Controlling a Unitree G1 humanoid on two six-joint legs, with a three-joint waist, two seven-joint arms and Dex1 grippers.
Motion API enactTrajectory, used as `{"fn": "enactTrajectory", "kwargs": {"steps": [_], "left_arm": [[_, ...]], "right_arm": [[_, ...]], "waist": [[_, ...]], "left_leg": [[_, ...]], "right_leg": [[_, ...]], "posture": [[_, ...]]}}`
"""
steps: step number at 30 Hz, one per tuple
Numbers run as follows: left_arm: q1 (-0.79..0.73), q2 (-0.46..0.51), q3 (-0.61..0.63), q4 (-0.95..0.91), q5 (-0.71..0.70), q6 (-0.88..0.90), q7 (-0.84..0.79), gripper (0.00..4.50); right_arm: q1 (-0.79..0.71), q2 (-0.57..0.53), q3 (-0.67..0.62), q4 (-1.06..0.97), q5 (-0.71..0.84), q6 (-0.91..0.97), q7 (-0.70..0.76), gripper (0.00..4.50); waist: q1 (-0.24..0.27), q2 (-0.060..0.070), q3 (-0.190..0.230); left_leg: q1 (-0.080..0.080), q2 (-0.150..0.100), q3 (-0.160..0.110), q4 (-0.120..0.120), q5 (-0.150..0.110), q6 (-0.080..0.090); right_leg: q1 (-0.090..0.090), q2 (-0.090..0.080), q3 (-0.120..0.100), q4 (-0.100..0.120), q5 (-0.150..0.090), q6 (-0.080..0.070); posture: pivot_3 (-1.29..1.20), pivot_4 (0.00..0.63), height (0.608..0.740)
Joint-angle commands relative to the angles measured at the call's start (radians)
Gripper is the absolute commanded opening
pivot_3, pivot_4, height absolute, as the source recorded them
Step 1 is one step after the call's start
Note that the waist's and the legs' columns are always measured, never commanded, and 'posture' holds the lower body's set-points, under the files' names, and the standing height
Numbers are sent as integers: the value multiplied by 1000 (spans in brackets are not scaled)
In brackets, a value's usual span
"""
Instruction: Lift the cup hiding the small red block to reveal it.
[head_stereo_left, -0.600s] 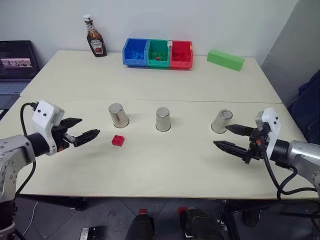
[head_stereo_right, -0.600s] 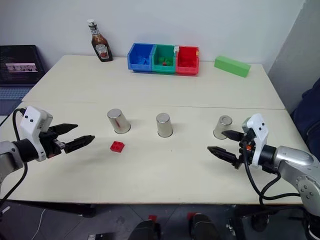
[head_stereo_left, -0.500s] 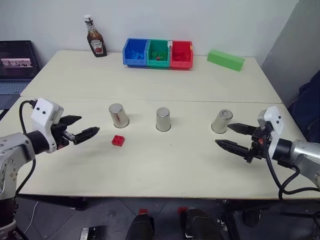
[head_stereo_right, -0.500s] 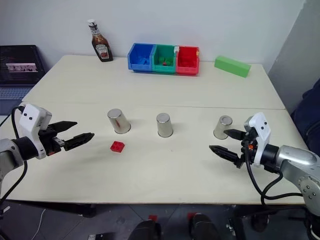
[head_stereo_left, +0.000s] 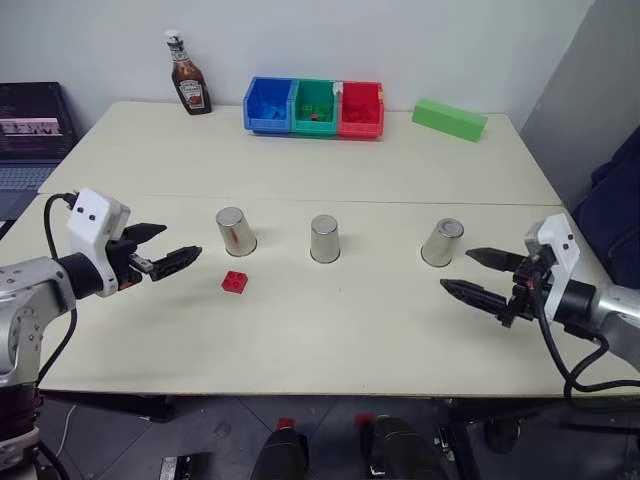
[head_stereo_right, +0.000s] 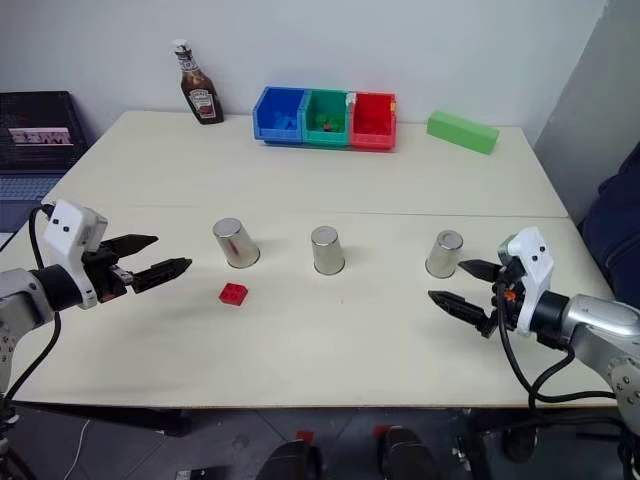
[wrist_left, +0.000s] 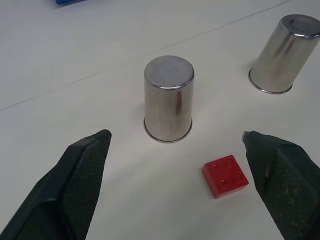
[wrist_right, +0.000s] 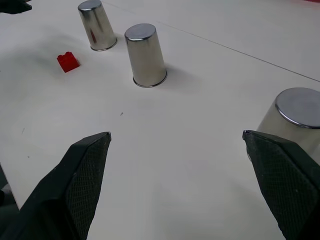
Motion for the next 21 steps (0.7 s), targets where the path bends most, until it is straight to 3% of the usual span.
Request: {"fn": "enactTrajectory", "kwargs": {"steps": [1, 8, 21], "left_arm": [[-45, -16, -19, 39, 42, -80, 33, 4485], [-102, -84, -67, 84, 68, -146, 71, 4485], [-127, -109, -88, 90, 77, -161, 86, 4485]], "right_arm": [[-13, 9, -24, -29, 20, -24, -11, 4500], [-32, 37, -29, -59, 65, -17, -38, 4500], [-26, 27, -23, -79, 89, -18, -62, 4500]], "waist": [[0, 0, 0], [0, 0, 0], [0, -1, 0]], "left_leg": [[0, 0, 0, 0, 0, 0], [0, 0, 0, 1, 0, 0], [0, 0, 0, 2, 0, 0]], "right_leg": [[0, 0, 0, 0, 0, 0], [0, 0, 0, 1, 0, 0], [0, 0, 0, 3, 0, 0]], "posture": [[0, 150, 740], [0, 150, 740], [0, 150, 740]]}}
